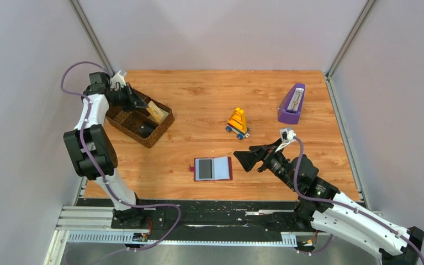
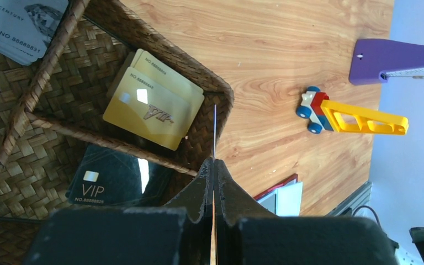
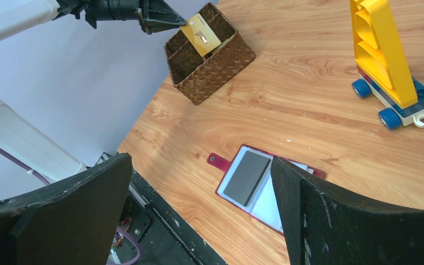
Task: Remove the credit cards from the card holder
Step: Place the credit card in the storage box.
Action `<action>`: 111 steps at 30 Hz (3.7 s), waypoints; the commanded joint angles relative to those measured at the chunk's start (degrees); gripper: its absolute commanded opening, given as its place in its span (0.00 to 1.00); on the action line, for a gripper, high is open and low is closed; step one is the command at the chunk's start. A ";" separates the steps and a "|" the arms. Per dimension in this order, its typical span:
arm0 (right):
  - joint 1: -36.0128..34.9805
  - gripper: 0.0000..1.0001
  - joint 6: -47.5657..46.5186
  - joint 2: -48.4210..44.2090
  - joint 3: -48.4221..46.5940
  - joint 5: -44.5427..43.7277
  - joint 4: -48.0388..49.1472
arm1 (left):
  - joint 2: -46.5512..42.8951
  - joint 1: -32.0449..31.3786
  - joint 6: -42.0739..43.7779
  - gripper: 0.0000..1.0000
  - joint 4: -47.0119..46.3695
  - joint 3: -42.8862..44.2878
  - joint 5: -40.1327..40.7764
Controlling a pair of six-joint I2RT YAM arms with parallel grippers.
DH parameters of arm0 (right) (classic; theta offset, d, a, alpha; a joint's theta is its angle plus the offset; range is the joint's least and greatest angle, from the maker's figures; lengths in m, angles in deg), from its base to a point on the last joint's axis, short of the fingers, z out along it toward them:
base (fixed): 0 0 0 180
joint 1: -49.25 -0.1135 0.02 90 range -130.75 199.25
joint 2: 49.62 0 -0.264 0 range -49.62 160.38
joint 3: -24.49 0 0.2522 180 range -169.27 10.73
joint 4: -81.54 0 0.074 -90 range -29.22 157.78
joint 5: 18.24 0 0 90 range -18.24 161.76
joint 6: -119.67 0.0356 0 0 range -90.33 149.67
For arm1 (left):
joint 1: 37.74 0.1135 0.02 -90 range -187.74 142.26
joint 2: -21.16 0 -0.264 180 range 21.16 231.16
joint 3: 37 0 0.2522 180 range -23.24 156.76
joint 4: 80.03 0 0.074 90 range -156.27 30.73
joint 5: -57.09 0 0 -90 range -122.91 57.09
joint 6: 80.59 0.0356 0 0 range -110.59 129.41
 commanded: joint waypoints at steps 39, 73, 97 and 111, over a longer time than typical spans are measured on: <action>0.95 1.00 -2.92 4.57 -3.83 -1.86 2.41 | 9.39 -0.22 -5.70 0.01 -14.87 -0.10 -0.61; 1.37 1.00 -3.68 4.16 -3.53 -2.12 1.75 | 13.11 -4.31 -4.22 0.29 -11.99 2.10 4.97; 1.59 1.00 1.02 8.72 -9.61 -9.57 -8.44 | 13.61 -4.32 -2.92 0.50 -7.10 8.08 8.82; 1.52 0.91 6.12 9.68 -10.67 -7.28 -10.73 | 9.13 -6.16 -6.40 0.52 -1.78 10.03 10.11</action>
